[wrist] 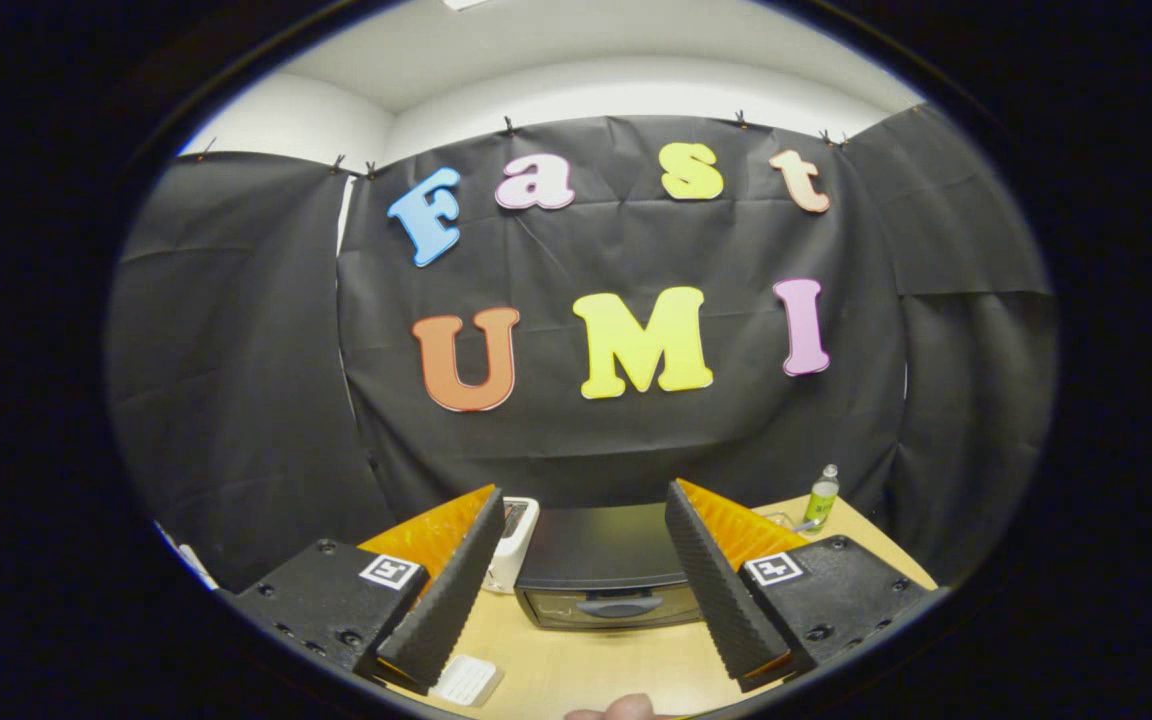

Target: Open the toaster oven, put the food inside, and close the toaster oven door.

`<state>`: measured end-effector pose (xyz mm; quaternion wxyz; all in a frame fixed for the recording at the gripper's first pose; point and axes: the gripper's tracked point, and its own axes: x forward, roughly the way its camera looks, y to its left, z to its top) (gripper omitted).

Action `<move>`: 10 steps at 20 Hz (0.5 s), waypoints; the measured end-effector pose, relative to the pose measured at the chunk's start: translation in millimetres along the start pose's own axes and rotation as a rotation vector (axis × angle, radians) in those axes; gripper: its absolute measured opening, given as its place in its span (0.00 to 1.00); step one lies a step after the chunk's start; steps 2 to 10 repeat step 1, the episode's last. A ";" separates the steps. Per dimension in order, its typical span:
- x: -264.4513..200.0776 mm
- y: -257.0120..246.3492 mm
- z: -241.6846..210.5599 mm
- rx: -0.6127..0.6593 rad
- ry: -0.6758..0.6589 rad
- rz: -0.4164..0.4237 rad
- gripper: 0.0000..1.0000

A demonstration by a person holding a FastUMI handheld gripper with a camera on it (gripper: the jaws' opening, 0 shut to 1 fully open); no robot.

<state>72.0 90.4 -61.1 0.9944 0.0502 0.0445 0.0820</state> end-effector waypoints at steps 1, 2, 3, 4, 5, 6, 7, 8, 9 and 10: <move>0.9 -1.9 0.9 0.004 -0.004 -0.007 1.00; 0.9 -1.9 0.9 0.004 -0.004 -0.007 1.00; 0.9 -1.9 0.9 0.004 -0.004 -0.007 1.00; 0.9 -1.9 0.9 0.004 -0.004 -0.007 1.00; 0.9 -1.9 0.9 0.004 -0.004 -0.007 1.00; 0.9 -1.9 0.9 0.004 -0.004 -0.007 1.00; 0.9 -1.9 0.9 0.004 -0.004 -0.007 1.00; 0.9 -1.9 0.9 0.004 -0.004 -0.007 1.00; 0.9 -1.9 0.9 0.004 -0.004 -0.007 1.00; 0.9 -1.9 0.9 0.004 -0.004 -0.007 1.00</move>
